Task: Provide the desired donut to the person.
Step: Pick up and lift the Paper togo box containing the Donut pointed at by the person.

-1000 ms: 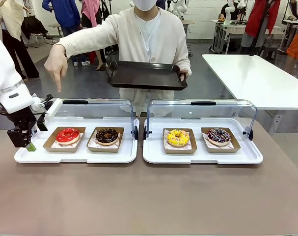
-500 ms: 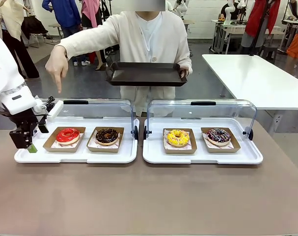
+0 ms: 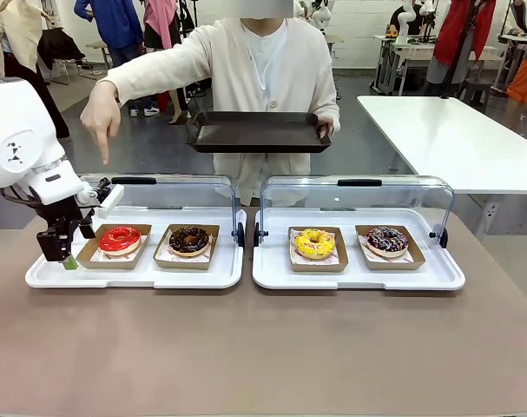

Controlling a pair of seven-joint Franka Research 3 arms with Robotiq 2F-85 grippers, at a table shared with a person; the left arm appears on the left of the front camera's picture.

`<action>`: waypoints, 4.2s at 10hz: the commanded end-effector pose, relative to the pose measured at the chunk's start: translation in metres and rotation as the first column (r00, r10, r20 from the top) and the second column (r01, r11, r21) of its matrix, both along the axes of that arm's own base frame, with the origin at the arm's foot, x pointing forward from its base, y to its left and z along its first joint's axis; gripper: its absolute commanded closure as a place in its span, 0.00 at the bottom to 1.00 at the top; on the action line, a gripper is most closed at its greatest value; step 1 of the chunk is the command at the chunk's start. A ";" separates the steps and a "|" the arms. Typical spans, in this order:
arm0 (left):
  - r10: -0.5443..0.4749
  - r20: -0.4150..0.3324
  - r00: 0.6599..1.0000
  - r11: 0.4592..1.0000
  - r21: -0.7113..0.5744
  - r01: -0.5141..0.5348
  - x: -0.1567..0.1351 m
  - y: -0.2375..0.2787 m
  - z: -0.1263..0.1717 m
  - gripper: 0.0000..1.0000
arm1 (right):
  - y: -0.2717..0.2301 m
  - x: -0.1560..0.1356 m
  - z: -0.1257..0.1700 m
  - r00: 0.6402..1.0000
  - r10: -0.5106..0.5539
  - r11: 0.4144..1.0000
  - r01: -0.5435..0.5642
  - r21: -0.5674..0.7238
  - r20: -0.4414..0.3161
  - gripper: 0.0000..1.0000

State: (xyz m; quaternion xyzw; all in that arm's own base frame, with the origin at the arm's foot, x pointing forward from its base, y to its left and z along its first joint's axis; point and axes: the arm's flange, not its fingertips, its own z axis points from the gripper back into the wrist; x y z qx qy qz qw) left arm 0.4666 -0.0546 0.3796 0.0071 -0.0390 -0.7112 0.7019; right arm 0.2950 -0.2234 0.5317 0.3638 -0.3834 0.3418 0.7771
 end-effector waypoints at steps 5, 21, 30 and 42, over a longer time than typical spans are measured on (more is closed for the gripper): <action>-0.016 -0.011 1.000 0.998 -0.055 0.015 0.027 0.019 -0.028 0.00 | 0.000 0.001 -0.001 1.000 0.007 1.000 -0.007 0.014 0.015 0.00; 0.007 -0.041 0.999 0.999 -0.039 -0.008 0.051 0.023 -0.055 1.00 | 0.000 0.001 -0.001 1.000 0.007 1.000 -0.007 0.014 0.015 0.00; -0.007 -0.036 0.999 1.000 -0.030 0.006 0.046 0.026 -0.050 1.00 | 0.000 0.001 -0.001 1.000 0.007 1.000 -0.007 0.014 0.015 0.00; 0.039 0.154 0.987 0.998 0.036 -0.045 -0.147 0.004 0.207 1.00 | 0.000 0.001 -0.001 1.000 0.007 1.000 -0.007 0.014 0.015 0.00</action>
